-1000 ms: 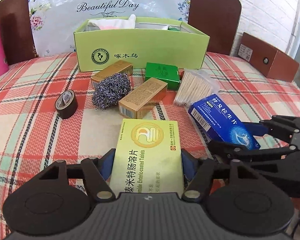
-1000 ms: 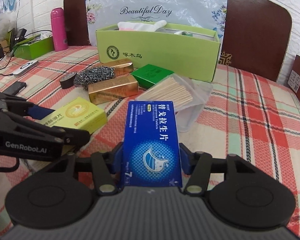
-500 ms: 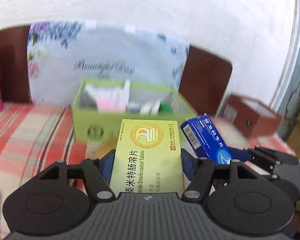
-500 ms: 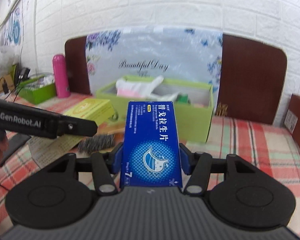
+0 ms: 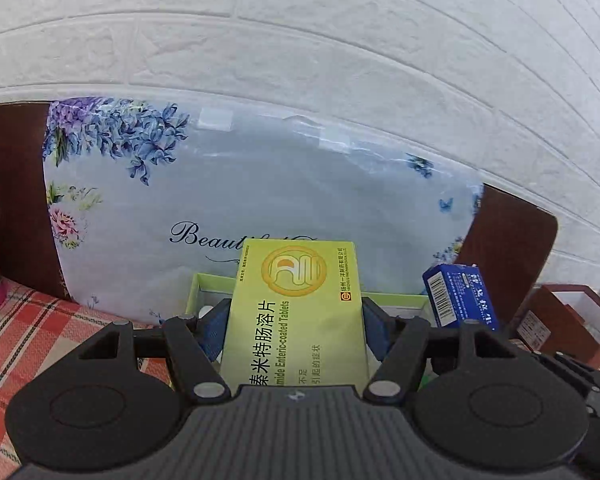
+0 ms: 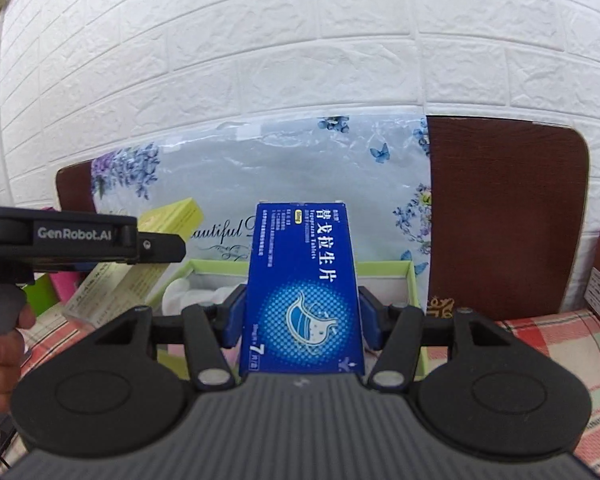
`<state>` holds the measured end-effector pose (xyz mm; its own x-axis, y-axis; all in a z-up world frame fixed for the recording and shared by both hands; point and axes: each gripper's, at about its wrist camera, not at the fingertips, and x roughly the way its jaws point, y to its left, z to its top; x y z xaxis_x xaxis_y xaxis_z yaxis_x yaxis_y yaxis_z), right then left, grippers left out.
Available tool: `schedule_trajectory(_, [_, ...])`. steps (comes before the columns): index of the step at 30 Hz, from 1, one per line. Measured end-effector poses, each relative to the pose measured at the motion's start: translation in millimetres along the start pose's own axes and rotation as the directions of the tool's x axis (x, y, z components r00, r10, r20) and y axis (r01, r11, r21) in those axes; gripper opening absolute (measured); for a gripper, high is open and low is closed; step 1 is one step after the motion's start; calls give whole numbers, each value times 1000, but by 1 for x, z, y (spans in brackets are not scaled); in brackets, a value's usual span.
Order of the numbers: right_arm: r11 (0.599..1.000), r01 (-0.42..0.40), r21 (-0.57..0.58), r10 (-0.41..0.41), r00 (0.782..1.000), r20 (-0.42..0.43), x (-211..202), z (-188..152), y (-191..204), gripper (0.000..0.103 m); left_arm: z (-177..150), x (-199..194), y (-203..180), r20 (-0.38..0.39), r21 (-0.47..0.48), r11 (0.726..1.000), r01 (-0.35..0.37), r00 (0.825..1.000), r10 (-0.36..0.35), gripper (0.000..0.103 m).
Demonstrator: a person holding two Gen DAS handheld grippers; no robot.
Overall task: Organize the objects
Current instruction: 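Carry the yellow and blue boxes into the lime-green box and release them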
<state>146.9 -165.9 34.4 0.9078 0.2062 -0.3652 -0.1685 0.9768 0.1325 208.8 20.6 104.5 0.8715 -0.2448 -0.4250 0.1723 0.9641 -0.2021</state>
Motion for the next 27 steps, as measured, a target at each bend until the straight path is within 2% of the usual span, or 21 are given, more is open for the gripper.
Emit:
schedule_trajectory(4, [1000, 16, 1, -16, 1000, 18, 25, 6, 3, 55, 3, 29, 10, -26, -11, 1000, -16, 1000, 16, 69])
schedule_trajectory(7, [1000, 24, 4, -24, 1000, 1, 48, 3, 4, 55, -4, 46, 18, -21, -14, 1000, -9, 1000, 9, 71])
schedule_trajectory(8, [1000, 25, -8, -25, 1000, -9, 56, -1, 6, 58, -8, 51, 20, -31, -17, 1000, -12, 999, 12, 81])
schedule_trajectory(9, [999, 30, -34, -31, 999, -30, 64, -6, 7, 71, -12, 55, 22, -53, -20, 999, -25, 998, 24, 86])
schedule_trajectory(10, [997, 43, -69, -47, 998, -52, 70, -13, 9, 76, -17, 58, 25, -71, -20, 999, -38, 997, 36, 86])
schedule_trajectory(12, [988, 67, -136, -75, 996, -56, 73, -27, 12, 79, -26, 59, 29, -83, -15, 999, -33, 996, 32, 86])
schedule_trajectory(16, [983, 78, -165, -91, 993, -70, 72, -46, 12, 83, -31, 55, 32, -83, -23, 999, -27, 996, 25, 86])
schedule_trajectory(19, [988, 77, -137, -86, 994, -61, 66, -44, 10, 86, -27, 48, 28, -86, -22, 999, -42, 995, 40, 86])
schedule_trajectory(24, [988, 97, -118, -96, 995, 20, 37, -30, 9, 101, -22, 21, 13, -69, 4, 997, -83, 994, 83, 86])
schedule_trajectory(27, [990, 101, -100, -95, 994, 55, 14, -24, 7, 103, -24, 2, 1, -79, 31, 991, -133, 988, 135, 86])
